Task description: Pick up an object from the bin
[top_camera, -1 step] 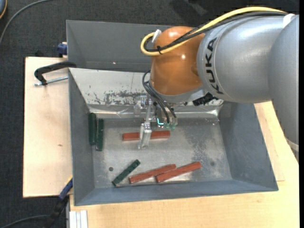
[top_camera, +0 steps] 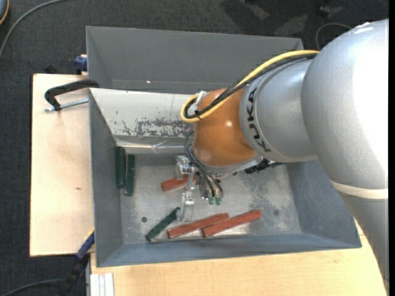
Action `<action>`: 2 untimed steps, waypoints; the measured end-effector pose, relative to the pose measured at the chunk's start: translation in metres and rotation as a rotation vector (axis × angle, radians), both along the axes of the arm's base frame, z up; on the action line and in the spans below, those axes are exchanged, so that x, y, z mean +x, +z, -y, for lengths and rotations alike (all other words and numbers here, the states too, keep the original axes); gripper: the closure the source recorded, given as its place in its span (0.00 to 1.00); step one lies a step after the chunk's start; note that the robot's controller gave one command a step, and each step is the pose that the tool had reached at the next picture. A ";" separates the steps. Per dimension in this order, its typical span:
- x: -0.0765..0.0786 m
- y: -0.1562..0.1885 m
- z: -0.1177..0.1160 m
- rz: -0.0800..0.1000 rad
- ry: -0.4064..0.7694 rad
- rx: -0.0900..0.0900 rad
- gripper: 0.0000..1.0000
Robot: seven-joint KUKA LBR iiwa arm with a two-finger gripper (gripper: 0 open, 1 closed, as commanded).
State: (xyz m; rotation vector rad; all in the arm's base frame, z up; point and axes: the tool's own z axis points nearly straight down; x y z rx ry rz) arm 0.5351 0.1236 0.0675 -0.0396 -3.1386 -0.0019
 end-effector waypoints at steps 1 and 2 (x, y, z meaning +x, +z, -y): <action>0.004 0.007 0.000 0.013 0.000 0.002 1.00; 0.002 0.004 0.000 0.007 -0.001 0.001 0.00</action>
Offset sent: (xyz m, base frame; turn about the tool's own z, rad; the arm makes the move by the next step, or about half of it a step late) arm 0.0000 0.0000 0.0000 0.0000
